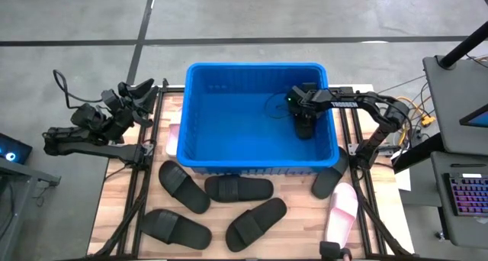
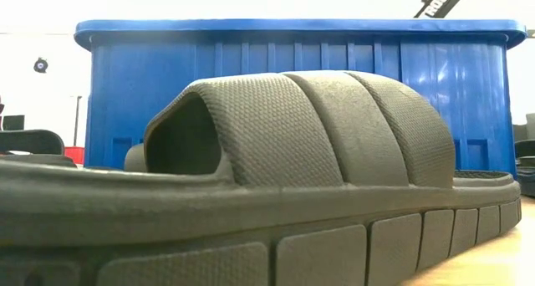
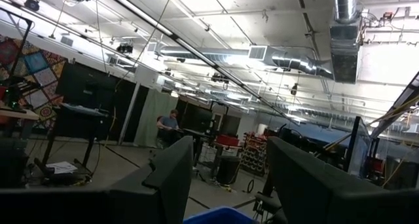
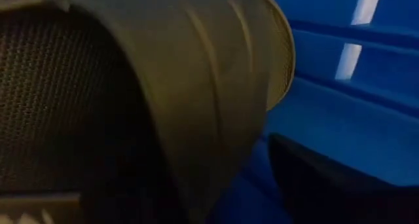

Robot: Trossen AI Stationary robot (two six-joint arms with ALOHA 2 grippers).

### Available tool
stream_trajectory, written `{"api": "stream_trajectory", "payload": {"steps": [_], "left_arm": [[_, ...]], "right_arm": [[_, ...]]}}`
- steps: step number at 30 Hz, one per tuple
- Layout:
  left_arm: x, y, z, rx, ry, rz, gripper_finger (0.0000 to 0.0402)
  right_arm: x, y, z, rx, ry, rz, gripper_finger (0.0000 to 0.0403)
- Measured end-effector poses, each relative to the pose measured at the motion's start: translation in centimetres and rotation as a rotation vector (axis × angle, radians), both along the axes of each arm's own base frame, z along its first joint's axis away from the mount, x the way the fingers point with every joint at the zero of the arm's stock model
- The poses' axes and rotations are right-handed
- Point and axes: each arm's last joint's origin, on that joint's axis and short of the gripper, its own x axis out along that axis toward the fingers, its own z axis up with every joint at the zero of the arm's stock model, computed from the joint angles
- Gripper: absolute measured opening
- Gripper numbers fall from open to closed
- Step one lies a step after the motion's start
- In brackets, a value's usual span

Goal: Pick and place slides into bin
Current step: Put the black slide into the blue bin

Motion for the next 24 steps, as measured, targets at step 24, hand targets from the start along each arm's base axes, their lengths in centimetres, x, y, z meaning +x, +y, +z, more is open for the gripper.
{"api": "stream_trajectory", "payload": {"steps": [24], "left_arm": [[0.7, 0.0, -0.2, 0.0, 0.023, 0.0, 0.018]], "right_arm": [[1.3, -0.3, 9.1, 0.179, -0.15, -0.276, 0.0281]]}}
